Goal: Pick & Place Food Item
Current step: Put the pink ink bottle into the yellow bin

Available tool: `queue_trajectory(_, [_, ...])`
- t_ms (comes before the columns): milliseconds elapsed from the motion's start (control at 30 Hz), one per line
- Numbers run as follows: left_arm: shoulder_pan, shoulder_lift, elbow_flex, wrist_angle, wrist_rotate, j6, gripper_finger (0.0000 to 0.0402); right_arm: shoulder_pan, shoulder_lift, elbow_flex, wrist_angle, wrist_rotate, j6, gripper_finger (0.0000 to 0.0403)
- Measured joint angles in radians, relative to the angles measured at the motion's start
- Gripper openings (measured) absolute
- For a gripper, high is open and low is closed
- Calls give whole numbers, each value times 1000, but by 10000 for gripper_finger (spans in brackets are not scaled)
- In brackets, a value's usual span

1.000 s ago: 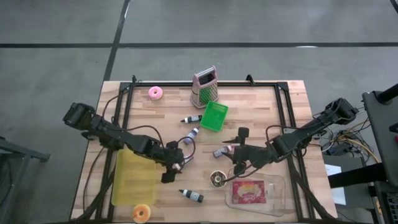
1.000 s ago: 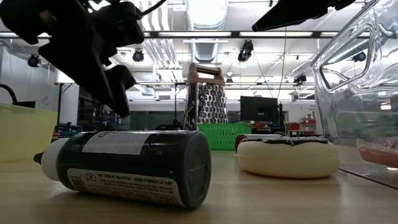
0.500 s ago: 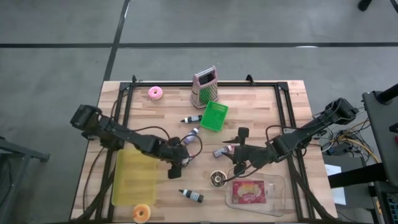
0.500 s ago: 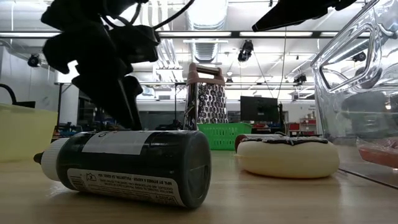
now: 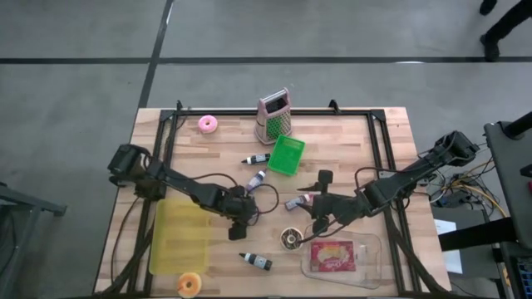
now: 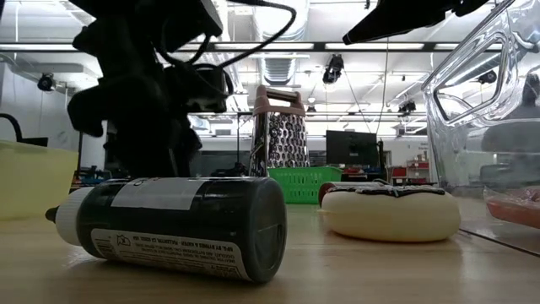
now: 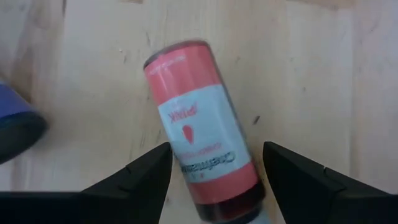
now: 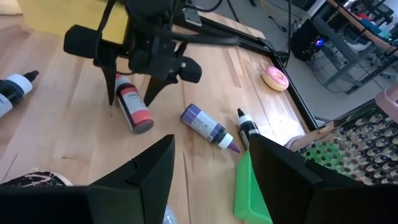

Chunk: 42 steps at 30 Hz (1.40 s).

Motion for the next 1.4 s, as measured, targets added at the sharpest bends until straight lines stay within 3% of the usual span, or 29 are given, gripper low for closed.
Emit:
queue_trajectory(233, [0,16,10,-57,2,28,230,0,0,0,-9,0,11,203])
queue_trajectory(467, [0,-47,3,-205,8,31,134,0,0,0,-12,0,14,203])
queue_trajectory(700, [0,-110,4,-310,-9,31,131,0,0,0,-9,0,15,203])
queue_trajectory(900, [0,-117,72,-496,-34,44,131,0,0,-1,-5,0,15,203])
queue_trajectory(1400, [-29,-104,372,-1243,-99,16,131,-1,7,-1,10,-4,53,203])
